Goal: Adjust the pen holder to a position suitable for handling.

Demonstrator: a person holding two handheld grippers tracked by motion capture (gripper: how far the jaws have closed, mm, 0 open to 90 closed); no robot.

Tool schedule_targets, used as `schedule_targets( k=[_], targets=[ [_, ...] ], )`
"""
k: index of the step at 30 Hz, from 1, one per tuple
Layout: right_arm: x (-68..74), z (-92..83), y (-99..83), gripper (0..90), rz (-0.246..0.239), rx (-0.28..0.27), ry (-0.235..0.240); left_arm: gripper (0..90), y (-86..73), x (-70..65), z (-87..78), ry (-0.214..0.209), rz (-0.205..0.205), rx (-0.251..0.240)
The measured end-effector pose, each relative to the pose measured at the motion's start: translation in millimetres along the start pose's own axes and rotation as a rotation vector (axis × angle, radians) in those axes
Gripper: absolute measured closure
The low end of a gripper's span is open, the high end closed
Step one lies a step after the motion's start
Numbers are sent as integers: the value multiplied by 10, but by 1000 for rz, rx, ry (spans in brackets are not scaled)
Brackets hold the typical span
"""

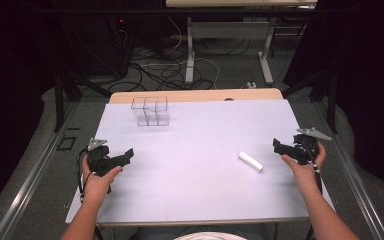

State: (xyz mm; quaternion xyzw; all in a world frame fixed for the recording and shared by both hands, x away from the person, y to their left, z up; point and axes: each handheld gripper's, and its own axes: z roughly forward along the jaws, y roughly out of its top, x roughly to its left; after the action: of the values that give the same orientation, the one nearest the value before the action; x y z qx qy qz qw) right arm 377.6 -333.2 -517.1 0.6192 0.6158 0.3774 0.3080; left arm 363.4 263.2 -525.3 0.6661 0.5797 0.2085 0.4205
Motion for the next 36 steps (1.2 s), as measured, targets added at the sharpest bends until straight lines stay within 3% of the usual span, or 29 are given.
schedule_targets(
  k=[13, 18, 21, 28, 36],
  targets=[
    [80, -4, -18, 0, -18, -6, 23, 25, 102, -80, -18, 5, 20, 22],
    [129, -42, -32, 0, -32, -7, 29, 91, 195, -135, -2, 31, 30, -1],
    [142, -37, -40, 0, -36, -5, 34, 157, 308, -174, 15, 42, 19, -16],
    [133, -30, -51, 0, -37, -1, 42, 173, 515, -225, 66, 52, 17, -37],
    [149, -58, -64, 0, -20, 7, 54, 240, 818, -253, 125, 98, 3, -62]
  ],
)
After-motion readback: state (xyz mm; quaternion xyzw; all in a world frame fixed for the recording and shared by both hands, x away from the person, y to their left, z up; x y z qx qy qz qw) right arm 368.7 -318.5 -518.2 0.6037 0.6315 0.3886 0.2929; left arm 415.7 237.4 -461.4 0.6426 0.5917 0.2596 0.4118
